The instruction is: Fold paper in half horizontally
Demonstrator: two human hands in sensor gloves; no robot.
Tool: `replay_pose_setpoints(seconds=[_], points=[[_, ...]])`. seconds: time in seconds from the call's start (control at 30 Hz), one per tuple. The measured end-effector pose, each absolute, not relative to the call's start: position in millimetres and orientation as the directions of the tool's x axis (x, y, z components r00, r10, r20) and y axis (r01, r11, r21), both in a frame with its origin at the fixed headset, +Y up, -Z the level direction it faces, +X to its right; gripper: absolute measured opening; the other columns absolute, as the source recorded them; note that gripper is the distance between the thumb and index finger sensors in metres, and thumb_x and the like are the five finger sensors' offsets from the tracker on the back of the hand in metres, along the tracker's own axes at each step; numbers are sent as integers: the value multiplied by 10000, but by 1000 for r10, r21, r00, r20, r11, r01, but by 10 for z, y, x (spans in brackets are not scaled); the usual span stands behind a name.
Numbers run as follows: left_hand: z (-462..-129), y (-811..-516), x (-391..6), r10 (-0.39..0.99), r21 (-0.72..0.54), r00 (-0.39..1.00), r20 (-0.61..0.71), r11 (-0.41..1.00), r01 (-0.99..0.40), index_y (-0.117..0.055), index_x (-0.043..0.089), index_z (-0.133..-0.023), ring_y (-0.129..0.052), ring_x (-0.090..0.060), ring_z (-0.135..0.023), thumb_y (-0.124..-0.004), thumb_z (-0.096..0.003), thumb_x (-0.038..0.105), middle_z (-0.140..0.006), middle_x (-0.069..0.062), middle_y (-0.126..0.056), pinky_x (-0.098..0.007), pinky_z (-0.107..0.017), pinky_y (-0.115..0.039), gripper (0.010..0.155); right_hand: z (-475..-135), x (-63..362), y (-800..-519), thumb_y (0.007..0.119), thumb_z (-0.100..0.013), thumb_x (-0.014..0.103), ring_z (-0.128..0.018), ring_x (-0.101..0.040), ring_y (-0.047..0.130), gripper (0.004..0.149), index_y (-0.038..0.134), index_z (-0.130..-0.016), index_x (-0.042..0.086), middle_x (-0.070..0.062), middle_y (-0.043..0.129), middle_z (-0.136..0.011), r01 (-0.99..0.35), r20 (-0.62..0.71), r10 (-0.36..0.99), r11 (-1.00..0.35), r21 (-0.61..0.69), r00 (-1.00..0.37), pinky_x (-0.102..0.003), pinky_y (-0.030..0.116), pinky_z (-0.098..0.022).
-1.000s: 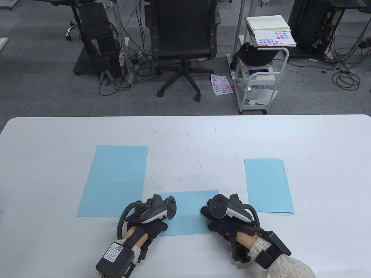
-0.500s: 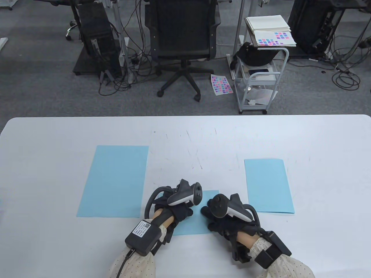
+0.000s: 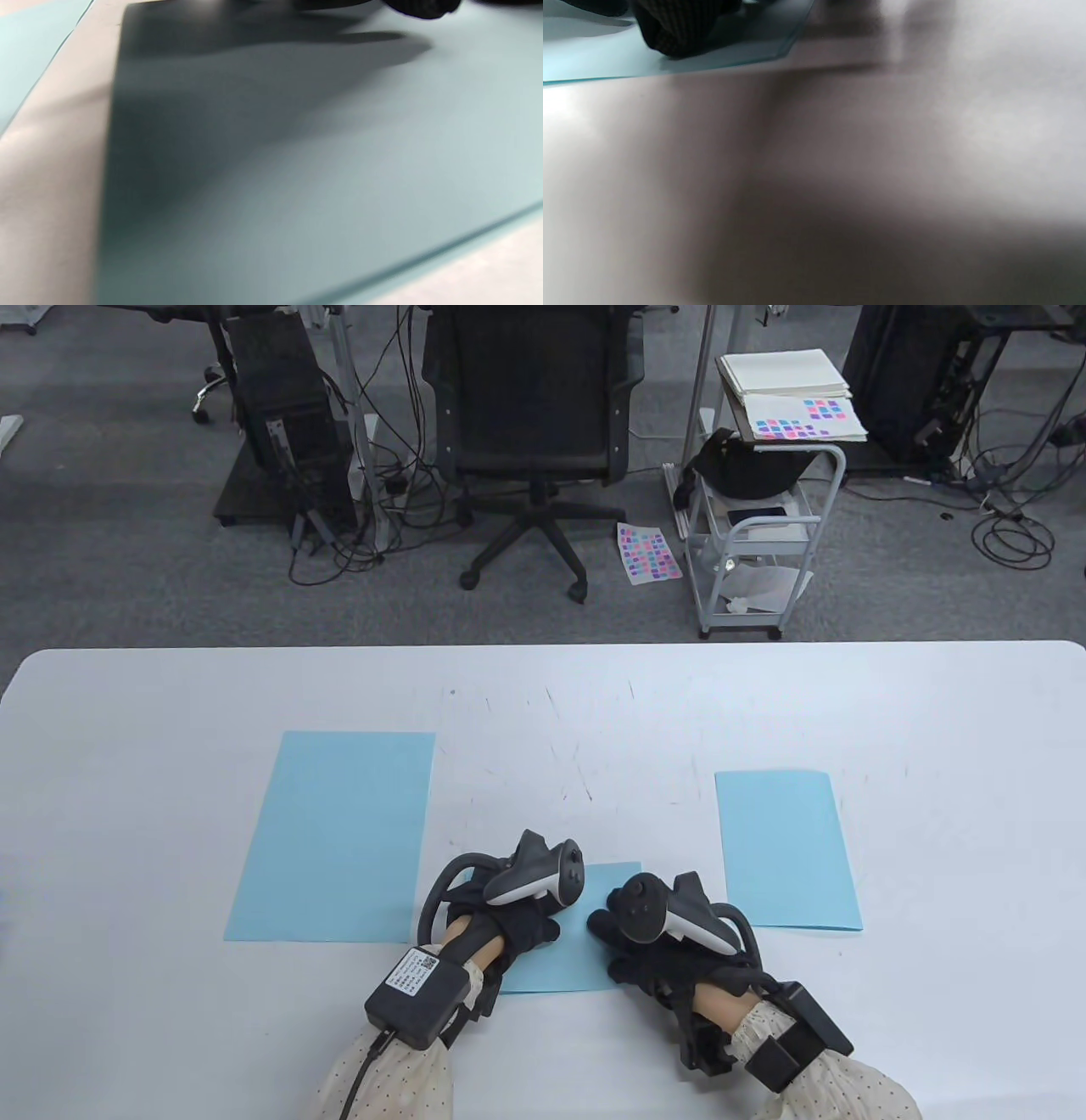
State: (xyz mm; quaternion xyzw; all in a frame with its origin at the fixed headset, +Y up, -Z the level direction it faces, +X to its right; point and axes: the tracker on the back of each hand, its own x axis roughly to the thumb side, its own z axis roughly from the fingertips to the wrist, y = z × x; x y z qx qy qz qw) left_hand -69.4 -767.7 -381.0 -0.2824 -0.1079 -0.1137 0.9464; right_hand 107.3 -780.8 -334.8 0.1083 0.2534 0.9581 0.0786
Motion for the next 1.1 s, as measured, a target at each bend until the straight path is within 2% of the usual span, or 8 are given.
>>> replay_pose_setpoints(seconds=[1.1], points=[[-3793,-7717,-1386,-157,-548,981,114,814,194,-400,661,-939,-307,-31,-1156,-665,-391,561,-1110,414,-319,-451,-899,-364,617,-3340,1083,-7816,694,-474,441,-1082,-290,105,641,373,-1027,488,198,214,-1162,-95,166,203,-861,500,-965,-635,97,-736]])
